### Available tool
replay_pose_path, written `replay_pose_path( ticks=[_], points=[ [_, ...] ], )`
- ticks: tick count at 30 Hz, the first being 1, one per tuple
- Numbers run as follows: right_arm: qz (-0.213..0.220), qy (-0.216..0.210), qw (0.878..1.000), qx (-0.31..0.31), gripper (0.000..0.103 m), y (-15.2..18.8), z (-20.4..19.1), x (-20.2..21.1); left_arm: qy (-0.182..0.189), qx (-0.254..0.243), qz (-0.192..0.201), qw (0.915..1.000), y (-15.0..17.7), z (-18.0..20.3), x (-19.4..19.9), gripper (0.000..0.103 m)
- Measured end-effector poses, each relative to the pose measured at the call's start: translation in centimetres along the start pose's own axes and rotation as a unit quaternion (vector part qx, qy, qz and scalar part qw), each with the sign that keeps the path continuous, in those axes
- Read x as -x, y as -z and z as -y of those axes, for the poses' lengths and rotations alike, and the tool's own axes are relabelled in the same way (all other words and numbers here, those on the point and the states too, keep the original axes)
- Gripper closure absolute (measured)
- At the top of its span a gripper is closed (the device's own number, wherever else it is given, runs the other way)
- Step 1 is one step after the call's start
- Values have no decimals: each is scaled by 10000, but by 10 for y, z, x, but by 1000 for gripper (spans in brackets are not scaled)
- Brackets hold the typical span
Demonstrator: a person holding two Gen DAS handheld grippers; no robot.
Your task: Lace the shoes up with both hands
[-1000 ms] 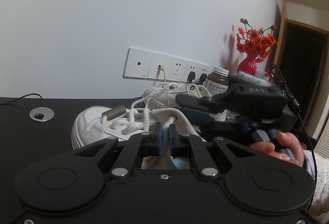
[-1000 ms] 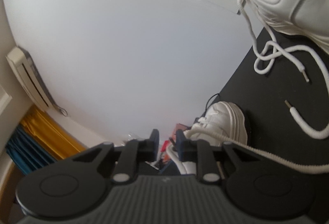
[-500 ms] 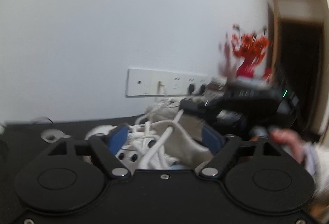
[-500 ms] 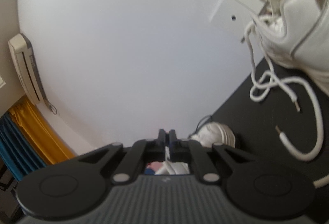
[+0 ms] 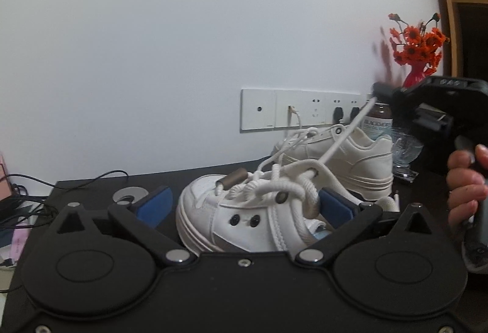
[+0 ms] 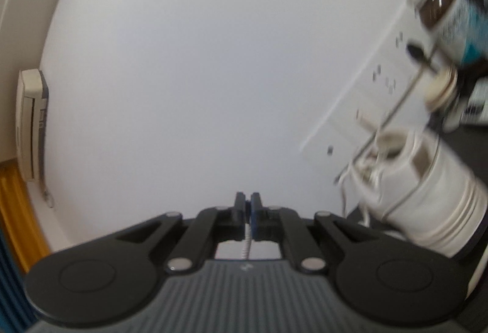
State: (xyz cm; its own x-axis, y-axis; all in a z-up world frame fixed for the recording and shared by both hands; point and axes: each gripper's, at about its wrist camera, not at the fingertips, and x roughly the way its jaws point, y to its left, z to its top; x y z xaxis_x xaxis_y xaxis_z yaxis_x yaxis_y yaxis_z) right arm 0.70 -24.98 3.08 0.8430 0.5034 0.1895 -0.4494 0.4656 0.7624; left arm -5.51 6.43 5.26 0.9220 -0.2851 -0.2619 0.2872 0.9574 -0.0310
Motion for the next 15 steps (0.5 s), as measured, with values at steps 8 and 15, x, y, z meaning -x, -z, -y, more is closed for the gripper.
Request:
replay_pose_path(
  ticks=[8, 15],
  points=[
    [482, -185, 9971, 550, 59, 0, -17, 18, -121, -68, 76, 9999, 5, -4, 4, 0],
    [-1559, -1583, 9735, -540, 58, 18, -5, -16, -191, -25, 106, 9998, 7, -6, 4, 0]
  ],
)
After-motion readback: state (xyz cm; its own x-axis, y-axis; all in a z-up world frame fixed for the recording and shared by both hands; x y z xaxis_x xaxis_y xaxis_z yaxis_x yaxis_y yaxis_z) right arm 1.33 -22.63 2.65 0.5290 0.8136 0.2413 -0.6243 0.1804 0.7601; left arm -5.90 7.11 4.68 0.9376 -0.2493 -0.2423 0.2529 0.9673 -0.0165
